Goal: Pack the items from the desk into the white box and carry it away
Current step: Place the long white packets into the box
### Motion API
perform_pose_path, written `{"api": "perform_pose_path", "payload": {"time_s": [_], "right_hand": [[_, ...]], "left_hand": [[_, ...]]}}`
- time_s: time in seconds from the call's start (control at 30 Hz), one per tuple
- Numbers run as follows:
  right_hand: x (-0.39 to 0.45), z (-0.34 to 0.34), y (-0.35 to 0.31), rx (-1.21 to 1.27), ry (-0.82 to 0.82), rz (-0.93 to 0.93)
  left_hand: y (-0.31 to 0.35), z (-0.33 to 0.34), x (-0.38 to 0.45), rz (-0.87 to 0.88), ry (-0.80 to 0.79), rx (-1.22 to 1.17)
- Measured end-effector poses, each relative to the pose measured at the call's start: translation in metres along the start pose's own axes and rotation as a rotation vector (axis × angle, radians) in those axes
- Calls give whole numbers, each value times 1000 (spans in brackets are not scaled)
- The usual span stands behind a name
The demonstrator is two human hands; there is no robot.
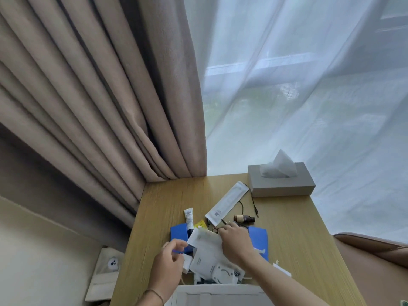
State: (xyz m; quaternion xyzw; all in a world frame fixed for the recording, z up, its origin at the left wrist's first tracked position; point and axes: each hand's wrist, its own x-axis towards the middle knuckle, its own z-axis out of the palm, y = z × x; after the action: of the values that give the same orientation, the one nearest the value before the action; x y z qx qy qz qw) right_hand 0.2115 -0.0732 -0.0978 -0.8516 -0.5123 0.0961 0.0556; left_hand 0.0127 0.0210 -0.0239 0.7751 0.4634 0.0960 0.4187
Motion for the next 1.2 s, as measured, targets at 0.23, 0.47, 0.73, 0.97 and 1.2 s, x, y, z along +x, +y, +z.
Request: {"api": "perform_pose_path", "payload": {"time_s": [0.23,0.47,0.73,0.97,1.2], "right_hand": [[18,-39,51,1025,107,539],[16,-45,105,1772,189,850],[5,-38,115,1944,55,812],[0,-35,117,1940,1,777],[-9,-39,117,1978,34,784]], "left_hand": [[24,32,48,16,-47,-49],[62,91,125,117,-124,127],[71,149,194,154,-115,533],[73,182,229,74,-140,766],[82,179,245,35,-254,709]]}}
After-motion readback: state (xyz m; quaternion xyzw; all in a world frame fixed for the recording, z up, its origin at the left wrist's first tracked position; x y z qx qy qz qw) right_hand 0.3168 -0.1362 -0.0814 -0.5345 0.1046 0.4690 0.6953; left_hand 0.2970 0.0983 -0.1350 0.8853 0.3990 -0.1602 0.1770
